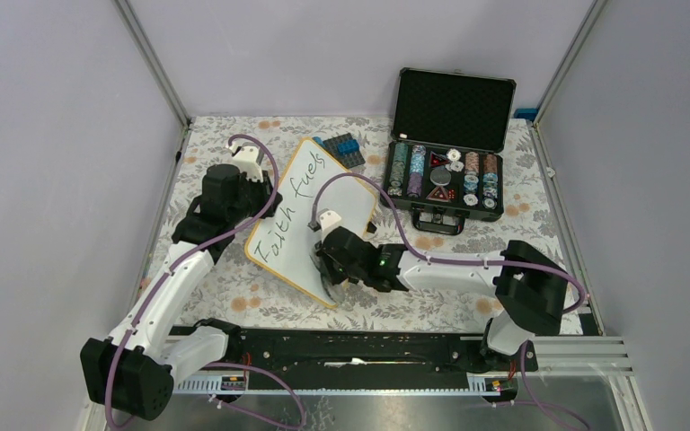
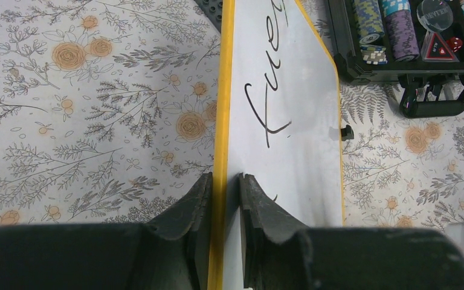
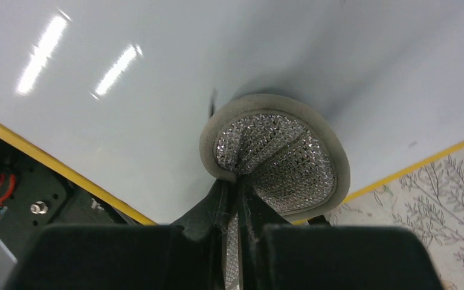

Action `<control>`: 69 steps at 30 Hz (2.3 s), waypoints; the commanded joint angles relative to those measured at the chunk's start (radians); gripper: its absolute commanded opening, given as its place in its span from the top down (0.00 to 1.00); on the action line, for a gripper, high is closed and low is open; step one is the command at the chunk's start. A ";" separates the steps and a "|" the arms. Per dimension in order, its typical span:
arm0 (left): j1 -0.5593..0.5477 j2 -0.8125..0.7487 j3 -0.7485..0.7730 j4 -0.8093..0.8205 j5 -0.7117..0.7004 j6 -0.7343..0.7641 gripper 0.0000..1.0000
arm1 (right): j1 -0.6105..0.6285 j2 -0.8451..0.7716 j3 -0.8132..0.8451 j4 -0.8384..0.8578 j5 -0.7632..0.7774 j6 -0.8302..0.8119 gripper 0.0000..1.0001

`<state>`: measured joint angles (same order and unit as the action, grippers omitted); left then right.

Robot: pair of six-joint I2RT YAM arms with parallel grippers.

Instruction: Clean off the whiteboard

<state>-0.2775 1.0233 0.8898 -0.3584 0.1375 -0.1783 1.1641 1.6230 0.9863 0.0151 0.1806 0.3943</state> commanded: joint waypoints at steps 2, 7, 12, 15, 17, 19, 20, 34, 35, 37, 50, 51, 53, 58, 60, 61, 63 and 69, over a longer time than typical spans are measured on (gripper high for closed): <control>-0.029 0.006 -0.009 -0.027 0.036 0.000 1.00 | 0.019 0.033 0.167 0.167 -0.050 -0.047 1.00; -0.031 0.005 -0.009 -0.026 0.040 -0.001 1.00 | 0.014 0.066 0.202 0.186 -0.050 -0.057 1.00; -0.031 0.007 -0.008 -0.026 0.048 -0.001 1.00 | -0.052 0.080 0.114 0.223 -0.121 0.000 1.00; -0.031 0.002 -0.009 -0.027 0.048 -0.001 1.00 | -0.076 0.065 0.020 0.235 -0.154 0.022 0.95; -0.031 -0.001 -0.009 -0.027 0.050 -0.001 1.00 | -0.083 0.045 -0.049 0.238 -0.146 0.028 0.93; -0.031 -0.003 -0.007 -0.025 0.050 -0.001 1.00 | -0.097 0.025 -0.120 0.242 -0.126 0.047 1.00; -0.031 -0.005 -0.008 -0.026 0.050 -0.001 1.00 | -0.110 0.013 -0.156 0.246 -0.121 0.058 1.00; -0.032 -0.003 -0.007 -0.027 0.050 -0.001 1.00 | -0.195 -0.061 -0.221 0.250 -0.190 0.074 1.00; -0.032 -0.003 -0.008 -0.026 0.048 -0.001 1.00 | -0.192 -0.057 -0.214 0.265 -0.221 0.092 1.00; -0.032 -0.004 -0.009 -0.026 0.047 -0.001 1.00 | -0.182 -0.060 -0.213 0.314 -0.274 0.131 1.00; -0.032 -0.001 -0.008 -0.027 0.045 -0.001 1.00 | -0.247 -0.052 -0.441 0.736 -0.366 0.318 1.00; -0.032 -0.002 -0.008 -0.027 0.046 -0.001 1.00 | -0.270 -0.032 -0.476 0.783 -0.379 0.345 1.00; -0.032 -0.003 -0.008 -0.026 0.046 -0.001 1.00 | -0.312 0.014 -0.530 0.850 -0.403 0.399 1.00; -0.032 -0.006 -0.009 -0.027 0.046 -0.002 1.00 | -0.386 0.088 -0.620 0.962 -0.444 0.498 1.00; -0.032 -0.006 -0.009 -0.026 0.048 -0.002 1.00 | -0.389 0.084 -0.610 0.952 -0.457 0.490 1.00; -0.032 -0.005 -0.009 -0.027 0.048 -0.003 1.00 | -0.389 0.080 -0.585 0.932 -0.466 0.479 1.00; -0.032 -0.002 -0.008 -0.027 0.051 -0.003 1.00 | -0.386 0.076 -0.527 0.892 -0.503 0.463 1.00; -0.032 0.003 -0.007 -0.026 0.047 -0.002 1.00 | -0.251 0.072 -0.261 0.759 -0.558 0.383 1.00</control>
<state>-0.2863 1.0218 0.8898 -0.3450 0.1284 -0.1772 0.8074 1.6806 0.5217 0.8600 -0.3416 0.8562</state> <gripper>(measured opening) 0.195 0.094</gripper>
